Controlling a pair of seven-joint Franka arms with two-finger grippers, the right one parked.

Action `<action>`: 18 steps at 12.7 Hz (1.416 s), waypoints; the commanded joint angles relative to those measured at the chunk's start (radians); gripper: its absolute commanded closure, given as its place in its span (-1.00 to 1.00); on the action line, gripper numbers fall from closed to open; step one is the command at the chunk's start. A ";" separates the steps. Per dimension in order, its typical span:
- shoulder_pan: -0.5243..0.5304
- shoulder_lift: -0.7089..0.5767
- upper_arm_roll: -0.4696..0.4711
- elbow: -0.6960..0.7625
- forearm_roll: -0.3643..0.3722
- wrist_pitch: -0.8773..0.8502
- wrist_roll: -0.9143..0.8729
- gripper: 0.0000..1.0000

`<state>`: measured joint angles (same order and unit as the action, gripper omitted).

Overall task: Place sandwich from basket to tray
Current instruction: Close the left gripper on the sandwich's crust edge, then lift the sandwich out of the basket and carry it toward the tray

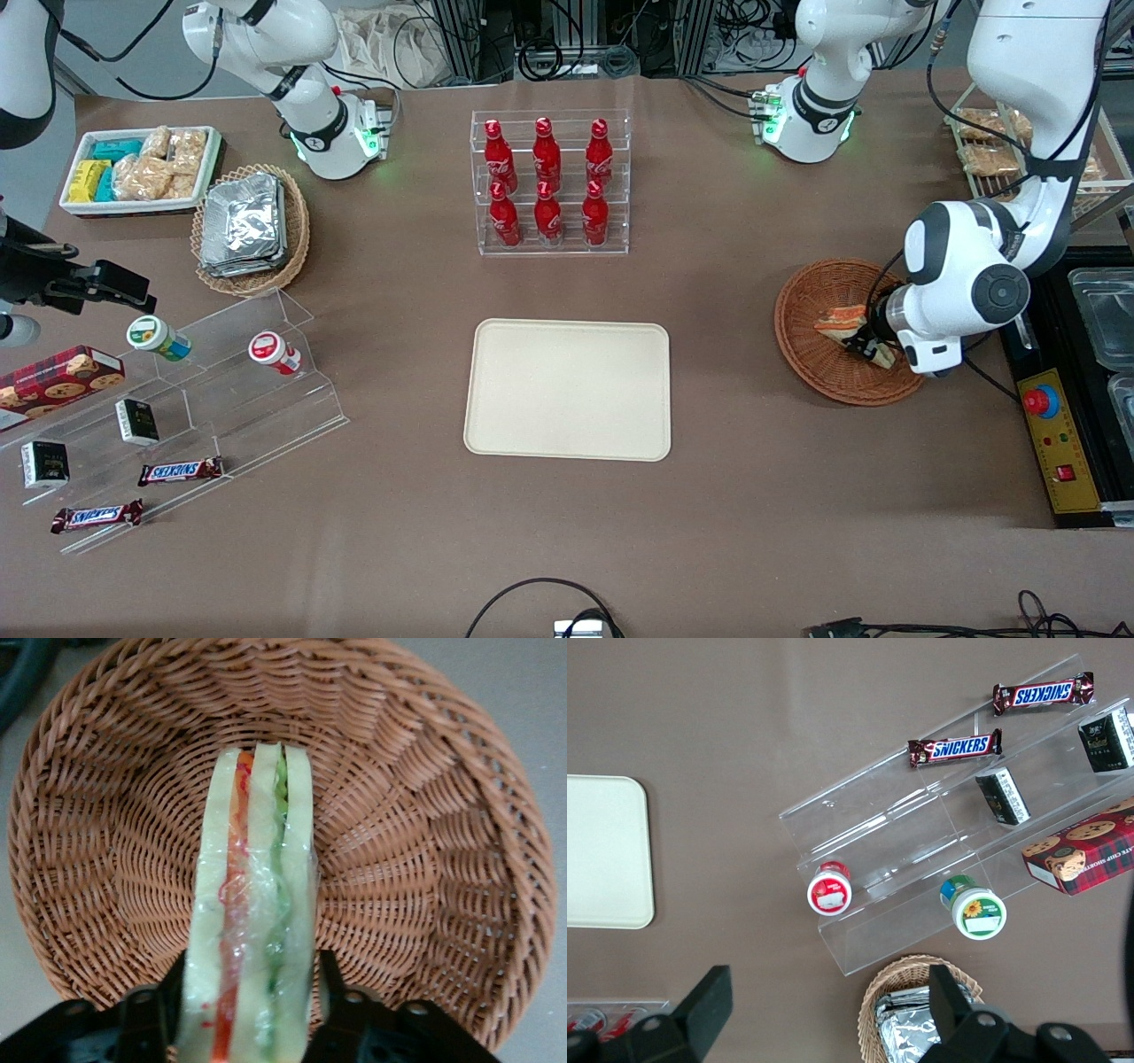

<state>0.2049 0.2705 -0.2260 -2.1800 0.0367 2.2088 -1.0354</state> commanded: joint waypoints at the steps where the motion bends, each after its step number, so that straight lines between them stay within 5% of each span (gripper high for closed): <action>1: -0.007 -0.020 -0.007 0.066 -0.012 -0.078 -0.012 1.00; 7: -0.060 0.006 -0.053 0.382 -0.005 -0.397 0.014 1.00; 18: -0.444 0.404 -0.087 0.937 -0.005 -0.420 0.196 1.00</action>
<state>-0.1940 0.5631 -0.3227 -1.3838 0.0364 1.8008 -0.8695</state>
